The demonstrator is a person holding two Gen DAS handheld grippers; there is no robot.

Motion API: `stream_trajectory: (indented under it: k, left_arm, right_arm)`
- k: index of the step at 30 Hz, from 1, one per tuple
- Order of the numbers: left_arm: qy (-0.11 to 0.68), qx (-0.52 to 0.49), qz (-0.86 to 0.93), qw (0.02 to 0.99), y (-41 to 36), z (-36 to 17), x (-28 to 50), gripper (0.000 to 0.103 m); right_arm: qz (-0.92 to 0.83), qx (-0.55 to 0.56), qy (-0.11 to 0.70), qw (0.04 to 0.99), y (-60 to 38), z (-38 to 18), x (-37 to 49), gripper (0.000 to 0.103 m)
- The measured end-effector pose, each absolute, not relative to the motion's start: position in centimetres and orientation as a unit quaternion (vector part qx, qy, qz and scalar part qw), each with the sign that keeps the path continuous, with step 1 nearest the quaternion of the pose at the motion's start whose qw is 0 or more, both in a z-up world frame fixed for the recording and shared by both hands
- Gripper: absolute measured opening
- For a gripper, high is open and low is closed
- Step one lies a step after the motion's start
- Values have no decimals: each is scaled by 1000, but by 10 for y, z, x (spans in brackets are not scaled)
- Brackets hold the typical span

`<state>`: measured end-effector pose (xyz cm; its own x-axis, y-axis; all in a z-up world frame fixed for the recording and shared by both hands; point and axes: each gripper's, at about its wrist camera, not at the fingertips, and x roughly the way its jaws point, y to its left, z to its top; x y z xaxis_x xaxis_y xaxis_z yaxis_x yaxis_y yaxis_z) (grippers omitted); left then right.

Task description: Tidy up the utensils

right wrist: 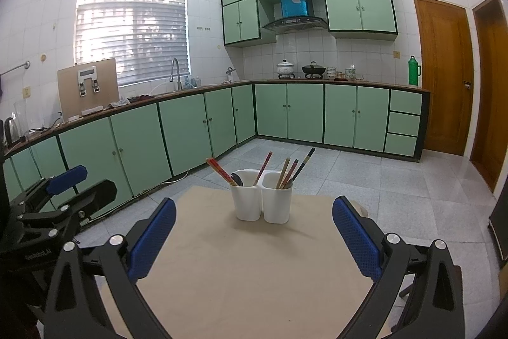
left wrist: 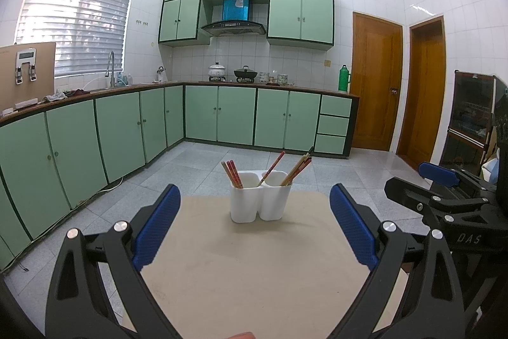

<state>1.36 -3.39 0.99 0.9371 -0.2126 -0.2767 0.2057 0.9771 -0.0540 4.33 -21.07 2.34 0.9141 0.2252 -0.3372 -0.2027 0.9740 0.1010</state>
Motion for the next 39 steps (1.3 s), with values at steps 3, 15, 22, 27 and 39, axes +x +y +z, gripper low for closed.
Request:
stream_trajectory:
  k: [3, 15, 22, 27, 39]
  left_arm:
    - [143, -11, -106, 984, -34, 10, 14, 92]
    - [144, -12, -106, 984, -33, 9, 13, 92]
    - [145, -13, -107, 983, -31, 8, 12, 92]
    - [147, -14, -108, 983, -30, 7, 12, 92]
    - [152, -16, -110, 982, -32, 5, 17, 92]
  right_arm:
    - [109, 32, 177, 978, -211, 23, 43, 97]
    - [109, 32, 176, 978, -210, 23, 43, 97]
    - [110, 31, 177, 978, -209, 21, 43, 97]
    - [109, 31, 179, 977, -209, 19, 44, 97]
    - [107, 30, 184, 977, -207, 10, 46, 97]
